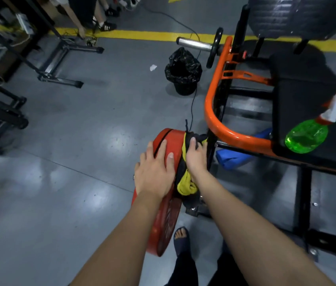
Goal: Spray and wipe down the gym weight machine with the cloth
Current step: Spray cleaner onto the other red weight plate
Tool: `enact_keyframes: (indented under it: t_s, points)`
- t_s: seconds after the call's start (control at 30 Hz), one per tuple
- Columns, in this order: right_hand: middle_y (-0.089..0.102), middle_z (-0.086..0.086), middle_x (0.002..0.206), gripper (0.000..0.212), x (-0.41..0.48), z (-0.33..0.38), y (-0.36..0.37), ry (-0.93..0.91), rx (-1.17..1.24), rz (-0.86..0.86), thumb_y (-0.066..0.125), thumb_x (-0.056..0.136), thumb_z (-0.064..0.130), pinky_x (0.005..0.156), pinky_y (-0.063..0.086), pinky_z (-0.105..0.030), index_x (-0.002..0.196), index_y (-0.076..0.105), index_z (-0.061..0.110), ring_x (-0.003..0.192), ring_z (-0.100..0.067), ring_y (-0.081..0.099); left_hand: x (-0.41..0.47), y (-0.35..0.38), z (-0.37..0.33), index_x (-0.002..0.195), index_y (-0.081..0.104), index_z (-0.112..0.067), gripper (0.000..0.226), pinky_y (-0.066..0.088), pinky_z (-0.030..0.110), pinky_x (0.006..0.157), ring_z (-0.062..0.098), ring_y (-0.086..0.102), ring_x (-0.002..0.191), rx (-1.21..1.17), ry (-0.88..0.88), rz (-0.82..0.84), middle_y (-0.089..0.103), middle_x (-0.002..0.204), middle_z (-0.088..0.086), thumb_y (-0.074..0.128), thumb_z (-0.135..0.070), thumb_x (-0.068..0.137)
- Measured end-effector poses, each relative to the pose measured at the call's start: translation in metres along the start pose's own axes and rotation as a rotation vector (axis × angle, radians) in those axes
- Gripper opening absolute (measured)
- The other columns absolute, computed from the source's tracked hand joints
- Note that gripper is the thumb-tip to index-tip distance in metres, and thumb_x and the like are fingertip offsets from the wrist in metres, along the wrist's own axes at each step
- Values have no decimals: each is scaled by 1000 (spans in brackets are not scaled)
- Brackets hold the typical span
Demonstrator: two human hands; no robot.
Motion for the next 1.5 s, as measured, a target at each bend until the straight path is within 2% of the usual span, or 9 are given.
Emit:
enact_keyframes:
  t_s: [0.17,0.3,0.37,0.53,0.7,1.07,1.27,1.4,1.5]
  points:
    - [42,-5,161,55,-38,-6,-5,-46,22,-3,32,110,46,116,30,-38,162,22,33,145,-31,40,7,-2,-4,160,26,-36,57,33,49,112,30,33,143,-17,4,8,22,167,5,24,-52,106]
    - [50,-4,155,53,-87,-28,1,-156,22,-88,36,108,48,113,32,-30,155,43,24,144,-25,44,7,-6,-4,160,26,-33,56,33,49,112,31,33,143,-33,28,21,21,168,6,22,-51,106]
    - [59,-5,146,46,-90,-30,0,-205,36,-154,40,109,42,102,35,-24,148,54,21,137,-25,51,7,-6,-6,160,26,-33,57,33,49,111,32,33,142,-36,53,28,21,168,7,22,-51,106]
    - [74,-8,114,41,-74,-32,12,-232,-42,-312,37,107,49,91,53,-41,125,67,28,109,-34,67,4,-5,1,160,25,-32,60,34,49,111,32,34,142,-28,84,18,21,168,8,23,-55,105]
    - [73,-16,103,50,-58,-33,13,-142,-210,-312,29,106,55,91,54,-49,115,67,22,101,-40,68,5,-3,4,162,19,-30,71,33,48,113,33,31,144,5,113,43,18,167,11,27,-65,101]
    - [72,-13,108,50,-65,-30,5,-171,-270,-203,28,107,54,93,52,-45,126,63,23,106,-36,65,-26,5,21,163,18,-27,69,38,48,108,35,38,136,12,151,-74,19,166,16,24,-60,103]
    - [71,-9,96,47,-70,-34,5,-246,-312,-210,23,107,54,88,56,-47,123,59,29,94,-34,69,-53,2,28,152,36,-27,66,42,50,105,30,44,131,-54,119,-114,31,158,9,29,-64,98]
    - [70,-13,121,45,-74,-37,6,-325,-322,-235,31,109,45,94,50,-43,135,59,21,111,-36,65,-18,-21,10,123,44,-20,48,41,47,94,33,53,117,-179,-26,-84,49,125,7,38,-62,99]
    - [62,-15,140,46,-75,-44,8,-444,-303,-260,39,110,35,108,44,-40,143,56,8,129,-34,57,23,-27,-14,136,36,-19,52,43,47,93,37,52,122,-210,-51,32,48,131,14,42,-55,100]
Point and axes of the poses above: each hand's wrist, its own x-axis towards the middle knuckle, its own y-axis out of the palm, z = x × y, the point moved 2 cm from there along x, towards the middle knuckle
